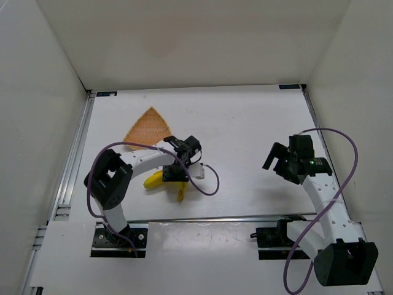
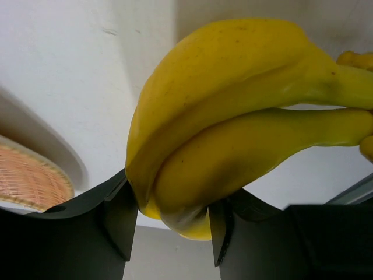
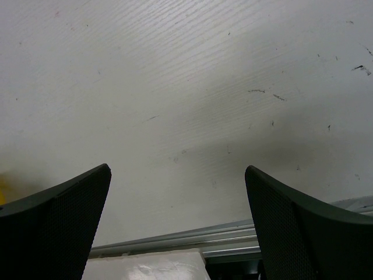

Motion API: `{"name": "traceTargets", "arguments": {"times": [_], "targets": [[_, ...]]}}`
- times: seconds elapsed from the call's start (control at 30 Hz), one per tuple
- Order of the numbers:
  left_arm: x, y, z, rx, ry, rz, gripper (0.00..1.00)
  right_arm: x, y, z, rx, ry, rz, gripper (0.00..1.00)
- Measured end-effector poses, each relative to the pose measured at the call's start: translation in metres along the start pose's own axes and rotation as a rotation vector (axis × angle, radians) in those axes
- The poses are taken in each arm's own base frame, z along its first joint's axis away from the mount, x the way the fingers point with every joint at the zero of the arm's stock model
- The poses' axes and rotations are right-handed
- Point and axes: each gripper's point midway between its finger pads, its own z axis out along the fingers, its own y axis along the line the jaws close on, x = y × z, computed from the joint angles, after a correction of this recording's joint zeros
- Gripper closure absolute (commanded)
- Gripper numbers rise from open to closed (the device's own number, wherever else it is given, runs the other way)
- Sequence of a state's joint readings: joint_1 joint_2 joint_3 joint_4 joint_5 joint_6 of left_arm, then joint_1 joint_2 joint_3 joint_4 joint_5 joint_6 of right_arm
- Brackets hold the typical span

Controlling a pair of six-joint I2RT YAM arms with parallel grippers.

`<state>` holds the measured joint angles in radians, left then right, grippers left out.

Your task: Place and organize the fake fruits in the fruit bowl

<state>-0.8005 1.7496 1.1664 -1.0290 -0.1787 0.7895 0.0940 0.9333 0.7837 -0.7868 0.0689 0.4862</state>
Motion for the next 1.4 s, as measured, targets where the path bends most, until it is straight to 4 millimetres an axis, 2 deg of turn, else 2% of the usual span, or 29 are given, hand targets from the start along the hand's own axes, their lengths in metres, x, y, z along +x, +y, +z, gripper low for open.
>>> {"name": "traceTargets", "arguments": {"times": [0.03,0.17,0.27,0.33,0.4,0.47,0.53,0.63,0.73,0.8,0.87,0.9,0.93,0.97,1.03,1.1,1.17,1.2,1.3,1.4], "targets": [[-0.005,0.003,-0.003,-0.008,-0.019,-0.017,0.7,0.0,0.0,0.0,-0.001,0.002,0.0,0.0],[-0.018,0.008,-0.009,-0.018,-0.076,-0.094,0.87,-0.001,0.001,-0.002,-0.005,0.0,0.0,0.0],[-0.016,-0.002,-0.011,0.015,-0.069,-0.157,0.85,0.0,0.001,-0.002,-0.004,0.002,0.0,0.0],[-0.013,-0.004,-0.019,0.03,-0.064,-0.221,0.83,0.0,0.001,-0.002,-0.004,0.003,0.001,0.0],[-0.018,0.009,-0.038,0.017,-0.104,-0.312,0.82,0.001,0.001,-0.002,-0.002,0.005,0.001,0.0],[-0.022,0.042,-0.065,-0.042,-0.196,-0.445,0.82,0.001,0.001,-0.002,-0.002,0.007,0.002,0.0],[-0.01,0.082,-0.091,-0.125,-0.288,-0.609,0.82,0.001,0.001,-0.002,-0.003,0.007,0.003,0.0],[0.036,0.128,-0.112,-0.236,-0.343,-0.844,0.82,0.002,0.0,-0.001,0.0,0.013,0.004,0.0],[0.08,0.154,-0.106,-0.278,-0.314,-1.017,0.82,0.003,0.0,0.002,0.006,0.024,0.004,0.0],[0.095,0.168,-0.091,-0.268,-0.28,-1.08,0.82,0.003,0.0,0.003,0.009,0.031,0.004,0.0],[0.101,0.184,-0.073,-0.243,-0.252,-1.117,0.78,0.004,0.0,0.003,0.01,0.034,0.004,0.0],[0.101,0.194,-0.062,-0.229,-0.238,-1.13,0.72,0.004,0.0,0.004,0.009,0.036,0.004,0.0],[0.101,0.201,-0.051,-0.215,-0.227,-1.138,0.53,0.004,0.0,0.004,0.009,0.037,0.003,0.0],[0.1,0.207,-0.041,-0.201,-0.217,-1.142,0.46,0.004,0.0,0.004,0.009,0.038,0.003,0.0],[0.098,0.213,-0.025,-0.183,-0.197,-1.145,0.4,0.005,0.0,0.004,0.008,0.041,0.003,0.0],[0.099,0.214,-0.015,-0.171,-0.173,-1.139,0.25,0.005,0.0,0.004,0.006,0.043,0.003,0.0],[0.102,0.213,-0.014,-0.171,-0.155,-1.14,0.05,0.005,0.001,0.004,0.003,0.044,0.003,0.0],[0.105,0.214,-0.016,-0.178,-0.149,-1.143,0.0,0.005,0.001,0.004,0.003,0.044,0.002,0.0],[0.114,0.215,-0.029,-0.218,-0.142,-1.161,0.0,0.005,0.001,0.003,0.0,0.042,0.001,0.0],[0.133,0.216,-0.058,-0.274,-0.159,-1.203,0.0,0.006,0.001,0.002,-0.001,0.042,0.001,0.0]]}}
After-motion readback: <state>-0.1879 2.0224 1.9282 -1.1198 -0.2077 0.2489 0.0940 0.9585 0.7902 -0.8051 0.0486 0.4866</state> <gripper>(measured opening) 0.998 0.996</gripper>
